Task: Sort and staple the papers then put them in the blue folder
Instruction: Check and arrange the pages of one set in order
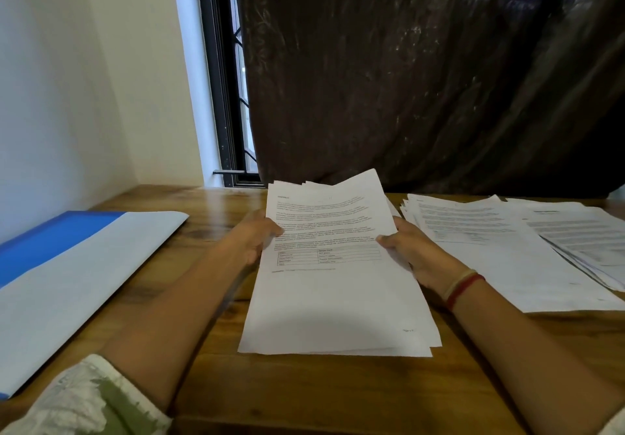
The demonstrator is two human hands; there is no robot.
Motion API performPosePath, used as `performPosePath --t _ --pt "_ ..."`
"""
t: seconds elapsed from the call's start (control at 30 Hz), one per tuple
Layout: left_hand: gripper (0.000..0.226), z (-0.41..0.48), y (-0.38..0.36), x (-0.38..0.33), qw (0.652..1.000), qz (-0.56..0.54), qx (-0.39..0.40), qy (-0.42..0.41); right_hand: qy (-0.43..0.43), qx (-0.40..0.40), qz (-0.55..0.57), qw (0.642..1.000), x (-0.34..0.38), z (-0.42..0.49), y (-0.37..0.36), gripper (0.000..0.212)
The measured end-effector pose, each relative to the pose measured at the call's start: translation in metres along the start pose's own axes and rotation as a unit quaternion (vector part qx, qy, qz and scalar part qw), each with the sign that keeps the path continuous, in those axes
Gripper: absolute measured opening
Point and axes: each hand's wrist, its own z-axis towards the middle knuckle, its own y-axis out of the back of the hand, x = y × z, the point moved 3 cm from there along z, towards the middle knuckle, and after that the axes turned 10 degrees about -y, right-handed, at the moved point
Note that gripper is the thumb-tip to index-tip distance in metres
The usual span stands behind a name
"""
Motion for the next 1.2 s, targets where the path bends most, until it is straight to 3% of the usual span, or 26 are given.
performPosePath --t 0.17,0.27,0.53,0.7,1.2 --pt "0.037 0.002 -0.006 0.007 0.998 -0.013 -0.049 -0.034 0.027 -0.02 0.073 0.997 -0.001 0.002 0.001 0.018" --pt "0.038 0.002 -0.013 0.008 0.997 -0.014 -0.053 -0.055 0.008 -0.076 0.163 0.984 -0.005 0.004 0.005 0.017" --pt "0.042 -0.006 -0.022 0.01 0.989 -0.071 -0.102 -0.076 0.04 -0.189 0.227 0.955 -0.01 0.007 0.011 0.02" --pt "0.055 -0.004 -0.02 0.014 0.982 -0.11 -0.107 -0.106 0.038 -0.203 0.223 0.953 -0.012 0.007 0.01 0.018" --pt "0.034 -0.02 -0.024 0.009 0.984 -0.107 -0.094 -0.107 0.083 -0.257 0.197 0.943 -0.011 0.006 0.014 0.01"
